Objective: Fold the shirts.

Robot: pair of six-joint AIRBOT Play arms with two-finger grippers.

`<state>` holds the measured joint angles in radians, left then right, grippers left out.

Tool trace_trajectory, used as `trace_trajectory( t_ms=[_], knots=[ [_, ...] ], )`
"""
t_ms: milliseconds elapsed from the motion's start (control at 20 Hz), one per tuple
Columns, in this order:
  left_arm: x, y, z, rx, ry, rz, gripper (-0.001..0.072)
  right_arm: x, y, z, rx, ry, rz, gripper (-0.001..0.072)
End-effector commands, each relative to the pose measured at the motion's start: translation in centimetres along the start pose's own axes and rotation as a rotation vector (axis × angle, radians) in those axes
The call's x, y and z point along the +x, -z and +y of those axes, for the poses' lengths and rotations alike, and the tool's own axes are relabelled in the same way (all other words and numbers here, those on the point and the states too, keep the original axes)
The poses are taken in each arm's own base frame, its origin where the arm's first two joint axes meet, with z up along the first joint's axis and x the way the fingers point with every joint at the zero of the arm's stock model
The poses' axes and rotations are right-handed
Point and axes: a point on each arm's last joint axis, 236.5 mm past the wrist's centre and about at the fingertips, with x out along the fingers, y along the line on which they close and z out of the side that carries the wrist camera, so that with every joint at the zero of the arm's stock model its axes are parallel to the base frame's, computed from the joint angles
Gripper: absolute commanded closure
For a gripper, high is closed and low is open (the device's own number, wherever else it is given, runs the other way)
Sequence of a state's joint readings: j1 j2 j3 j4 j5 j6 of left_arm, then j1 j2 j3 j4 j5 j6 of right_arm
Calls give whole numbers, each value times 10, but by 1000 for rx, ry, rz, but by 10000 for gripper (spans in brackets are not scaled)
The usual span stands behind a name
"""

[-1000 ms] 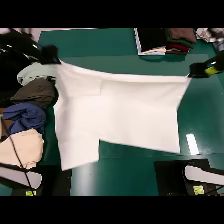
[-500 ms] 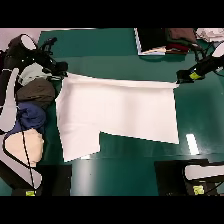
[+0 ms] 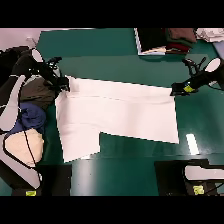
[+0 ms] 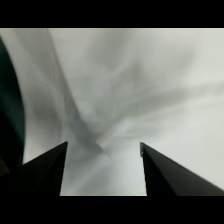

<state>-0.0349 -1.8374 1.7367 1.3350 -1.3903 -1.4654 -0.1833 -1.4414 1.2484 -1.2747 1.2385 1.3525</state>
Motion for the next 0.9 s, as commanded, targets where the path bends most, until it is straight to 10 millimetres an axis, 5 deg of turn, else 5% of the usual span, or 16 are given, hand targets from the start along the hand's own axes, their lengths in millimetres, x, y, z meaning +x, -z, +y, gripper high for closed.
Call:
trace_trajectory(
  t_ms=[0, 150, 300, 650, 850],
  knots=[
    [-11, 4, 2, -15, -21, -7, 167, -3, -10, 17, 25, -67, -44, 302],
    [-56, 20, 13, 3, -116, -35, 167, -31, -6, 24, -6, -59, -67, 303],
    [-73, 69, 9, -27, -133, -44, 167, -60, 11, 35, -25, -55, -130, 303],
    [-16, 259, -5, -177, -66, 129, 167, -80, 52, 44, -36, -43, -211, 304],
    [9, 285, -37, -252, 84, 129, 167, -79, 58, 47, -34, -51, -210, 304]
  ],
)
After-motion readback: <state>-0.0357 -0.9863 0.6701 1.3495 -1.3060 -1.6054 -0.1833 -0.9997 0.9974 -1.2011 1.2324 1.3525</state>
